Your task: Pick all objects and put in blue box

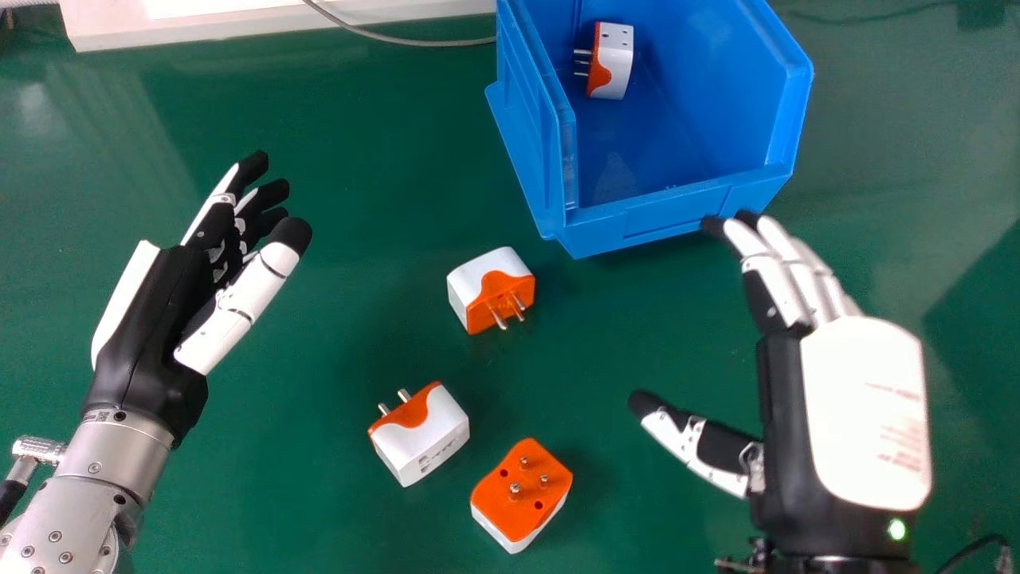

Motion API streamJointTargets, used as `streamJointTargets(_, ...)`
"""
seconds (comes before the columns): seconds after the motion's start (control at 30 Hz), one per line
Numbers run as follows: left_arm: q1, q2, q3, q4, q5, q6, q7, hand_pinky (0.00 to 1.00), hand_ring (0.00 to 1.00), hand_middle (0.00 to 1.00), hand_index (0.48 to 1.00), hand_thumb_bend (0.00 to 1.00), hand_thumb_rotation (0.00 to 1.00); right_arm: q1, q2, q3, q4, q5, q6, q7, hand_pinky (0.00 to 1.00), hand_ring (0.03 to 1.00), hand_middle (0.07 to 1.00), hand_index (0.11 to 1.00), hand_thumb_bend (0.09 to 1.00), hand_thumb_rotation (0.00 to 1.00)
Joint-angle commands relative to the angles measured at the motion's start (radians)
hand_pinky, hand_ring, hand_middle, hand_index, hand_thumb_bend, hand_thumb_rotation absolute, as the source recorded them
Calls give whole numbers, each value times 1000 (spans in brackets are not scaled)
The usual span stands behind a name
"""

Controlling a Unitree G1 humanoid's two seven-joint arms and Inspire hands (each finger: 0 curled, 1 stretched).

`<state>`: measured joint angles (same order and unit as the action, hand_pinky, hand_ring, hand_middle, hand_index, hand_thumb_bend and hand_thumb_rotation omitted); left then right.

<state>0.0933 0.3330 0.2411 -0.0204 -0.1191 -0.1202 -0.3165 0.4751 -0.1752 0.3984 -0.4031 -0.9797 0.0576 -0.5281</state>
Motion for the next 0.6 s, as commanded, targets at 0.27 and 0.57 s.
streamJointTargets(0.27,-7,15,12,-17,-10,-15,-8,869,926,935,957,585,689,51,14,34,-24,29,-25,69,722,848,876,819,530,0)
streamJointTargets(0.57,-4,15,11,-29,-7,-4,-5,868,924,935,957,579,685,94,15,73,-20,20,-9,119,737,857,876,829,533,11)
